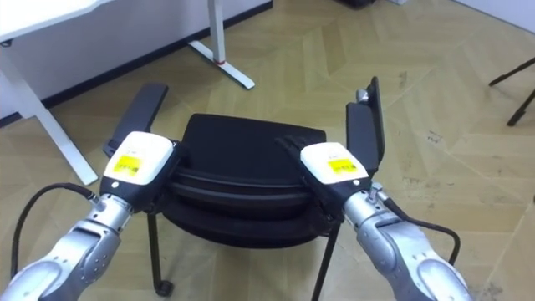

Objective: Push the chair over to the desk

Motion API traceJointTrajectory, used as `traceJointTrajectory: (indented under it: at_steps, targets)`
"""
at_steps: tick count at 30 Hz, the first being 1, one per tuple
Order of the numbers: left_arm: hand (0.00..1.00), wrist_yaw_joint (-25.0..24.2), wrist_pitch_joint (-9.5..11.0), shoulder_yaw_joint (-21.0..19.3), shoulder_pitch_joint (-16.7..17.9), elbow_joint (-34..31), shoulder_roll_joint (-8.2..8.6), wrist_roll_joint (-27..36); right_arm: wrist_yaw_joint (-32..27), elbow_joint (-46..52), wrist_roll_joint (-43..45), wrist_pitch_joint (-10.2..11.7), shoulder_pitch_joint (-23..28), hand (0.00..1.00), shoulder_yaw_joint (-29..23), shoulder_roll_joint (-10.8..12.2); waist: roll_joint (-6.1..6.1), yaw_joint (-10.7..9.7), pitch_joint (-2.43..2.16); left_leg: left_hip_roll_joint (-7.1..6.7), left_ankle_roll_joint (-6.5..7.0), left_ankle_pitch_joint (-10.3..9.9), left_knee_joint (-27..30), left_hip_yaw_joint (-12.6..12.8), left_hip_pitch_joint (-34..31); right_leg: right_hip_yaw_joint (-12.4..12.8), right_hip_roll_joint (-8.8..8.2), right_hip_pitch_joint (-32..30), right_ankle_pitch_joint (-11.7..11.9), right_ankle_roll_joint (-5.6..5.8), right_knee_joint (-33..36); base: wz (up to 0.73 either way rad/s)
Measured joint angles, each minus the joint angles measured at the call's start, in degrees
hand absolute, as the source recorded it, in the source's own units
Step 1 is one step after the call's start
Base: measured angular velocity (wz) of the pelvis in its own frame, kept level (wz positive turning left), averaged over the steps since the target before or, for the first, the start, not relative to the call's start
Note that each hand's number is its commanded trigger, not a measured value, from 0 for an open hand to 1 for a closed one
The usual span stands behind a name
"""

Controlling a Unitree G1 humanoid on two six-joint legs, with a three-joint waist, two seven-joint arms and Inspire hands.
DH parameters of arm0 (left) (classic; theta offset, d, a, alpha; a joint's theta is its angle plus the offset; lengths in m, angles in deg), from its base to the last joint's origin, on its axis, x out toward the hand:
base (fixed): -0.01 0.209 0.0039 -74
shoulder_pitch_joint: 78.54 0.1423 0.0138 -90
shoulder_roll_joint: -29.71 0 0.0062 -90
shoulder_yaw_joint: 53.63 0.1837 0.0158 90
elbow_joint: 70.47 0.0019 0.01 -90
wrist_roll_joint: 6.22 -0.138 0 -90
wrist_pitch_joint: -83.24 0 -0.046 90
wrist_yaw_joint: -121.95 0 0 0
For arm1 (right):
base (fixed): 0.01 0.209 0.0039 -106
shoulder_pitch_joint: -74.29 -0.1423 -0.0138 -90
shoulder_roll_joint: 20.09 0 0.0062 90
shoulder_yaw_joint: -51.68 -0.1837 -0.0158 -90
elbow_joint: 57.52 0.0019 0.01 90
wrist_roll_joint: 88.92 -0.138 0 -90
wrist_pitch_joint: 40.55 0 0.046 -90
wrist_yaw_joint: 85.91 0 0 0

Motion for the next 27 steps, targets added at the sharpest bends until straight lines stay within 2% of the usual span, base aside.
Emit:
traceJointTrajectory:
  at_steps: [2, 8, 12, 13, 14, 15, 22, 27]
  targets:
    - [1.0, -0.26, -0.33, 0.55, -0.18, 0.01, 0.38, -0.01, -2.57, -2.02, 1.85, 0.69, 0.0, 0.0, 0.04, 0.04, -0.06, 0.06, -0.15, -0.02, 0.0, 0.0, 0.06, -0.22, -0.06, -0.19, -0.03, 0.1, 0.0, 0.0, 0.0, 0.07]
    - [1.0, -0.25, -1.83, 1.91, -0.13, 0.04, 1.7, -0.08, -9.64, -6.82, 3.7, 0.71, -0.25, 0.0, 1.09, 0.43, 0.4, 0.18, -0.53, -0.05, 0.0, 0.0, 0.28, -0.64, 0.06, -0.56, -0.07, 0.55, 0.0, 0.0, -0.06, 0.03]
    - [1.0, -0.45, -2.22, 2.14, -0.09, 0.47, 2.47, -0.07, -12.48, -8.81, 3.8, 0.67, -0.54, 0.0, 1.05, 1.2, 0.89, 0.29, -0.38, -0.06, -0.02, -0.01, 0.22, -0.72, 0.8, -0.71, -0.1, 1.24, -0.01, 0.01, -0.08, 0.01]
    - [1.0, -0.57, -2.23, 2.14, -0.09, 0.52, 2.52, -0.05, -13.09, -9.02, 3.91, 0.55, -0.53, 0.2, 1.02, 1.46, 1.0, 0.27, -0.33, -0.06, -0.05, -0.03, 0.23, -0.81, 0.83, -0.77, -0.1, 1.3, -0.01, 0.02, -0.11, 0.0]
    - [1.0, -0.57, -2.23, 2.13, -0.09, 0.54, 2.53, -0.03, -13.5, -9.14, 3.96, 0.55, -0.5, 0.85, 0.96, 1.57, 1.03, 0.19, -0.31, -0.07, -0.05, -0.04, 0.24, -1.0, 0.84, -0.89, -0.1, 1.37, -0.01, 0.02, -0.11, 0.0]
    - [1.0, -0.57, -2.2, 2.14, -0.09, 0.54, 2.53, -0.03, -13.74, -9.25, 3.96, 0.56, -0.47, 1.0, 0.96, 1.62, 1.04, 0.21, -0.31, -0.07, -0.05, -0.04, 0.25, -0.95, 0.85, -0.91, -0.1, 1.4, -0.01, 0.02, -0.11, 0.03]
    - [1.0, -0.68, -2.16, 2.14, -0.07, 0.54, 2.54, -0.03, -15.31, -10.03, 4.17, 0.67, -0.43, 1.0, 0.96, 2.12, 1.01, 0.16, -0.38, -0.08, -0.05, -0.03, 0.29, -1.03, 0.89, -0.96, -0.1, 1.47, -0.01, 0.02, -0.11, 0.0]
    - [1.0, -0.79, -2.15, 2.14, -0.08, 0.54, 2.51, 0.04, -15.44, -10.36, 6.92, 1.52, -0.44, 1.0, 1.12, 1.43, 0.84, 0.19, -0.49, -0.08, -0.05, -0.03, 0.3, -1.01, 0.85, -0.88, -0.1, 1.43, -0.01, 0.01, -0.11, 0.0]
